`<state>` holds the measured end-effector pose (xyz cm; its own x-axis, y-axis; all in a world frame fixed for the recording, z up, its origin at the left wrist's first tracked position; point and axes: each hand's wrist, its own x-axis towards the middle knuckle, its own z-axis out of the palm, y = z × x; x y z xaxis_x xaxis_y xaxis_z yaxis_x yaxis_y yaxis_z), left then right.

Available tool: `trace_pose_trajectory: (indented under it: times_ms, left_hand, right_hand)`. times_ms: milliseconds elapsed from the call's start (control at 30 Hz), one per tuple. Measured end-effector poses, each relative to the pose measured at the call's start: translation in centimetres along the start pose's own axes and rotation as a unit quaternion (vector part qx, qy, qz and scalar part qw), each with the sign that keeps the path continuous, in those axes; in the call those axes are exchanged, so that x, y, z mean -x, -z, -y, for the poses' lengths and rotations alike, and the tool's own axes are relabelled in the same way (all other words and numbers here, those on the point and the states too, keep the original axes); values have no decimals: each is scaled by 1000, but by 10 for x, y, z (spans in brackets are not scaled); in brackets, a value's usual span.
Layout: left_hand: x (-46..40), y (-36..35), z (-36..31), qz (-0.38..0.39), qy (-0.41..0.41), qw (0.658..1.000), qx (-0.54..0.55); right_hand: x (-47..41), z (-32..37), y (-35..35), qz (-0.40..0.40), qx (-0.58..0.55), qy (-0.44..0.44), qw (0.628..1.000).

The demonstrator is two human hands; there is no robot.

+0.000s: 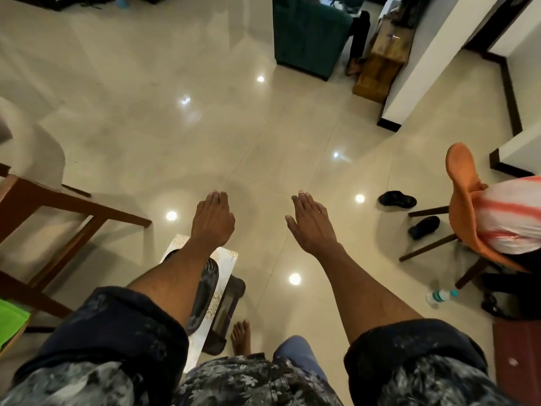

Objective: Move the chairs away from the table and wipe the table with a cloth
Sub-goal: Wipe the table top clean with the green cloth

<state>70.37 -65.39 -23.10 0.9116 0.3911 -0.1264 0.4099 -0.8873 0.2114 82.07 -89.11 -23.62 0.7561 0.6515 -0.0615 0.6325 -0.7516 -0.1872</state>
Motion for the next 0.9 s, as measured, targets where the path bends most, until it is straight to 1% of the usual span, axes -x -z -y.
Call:
trace_pose_trajectory:
  times_ms: [333,467,600,733,900]
  left_hand:
    - [-84,-1,-11,-2,21,1000,-3]
    - [-134,3,-29,-20,50,999,6]
    - [-180,9,-49,-44,67,997,11]
    - [-204,12,-53,-56,116,991,23]
    - [-211,7,-36,-24,171,985,2]
  right_hand:
    - [-92,-48,16,26,16,31,999]
    - [-150,-72,28,28,5,59,998]
    - [-209,-99,41,38,18,90,995]
    - [-254,-111,45,58,39,132,989]
    - [-296,-101,32,78,33,174,981]
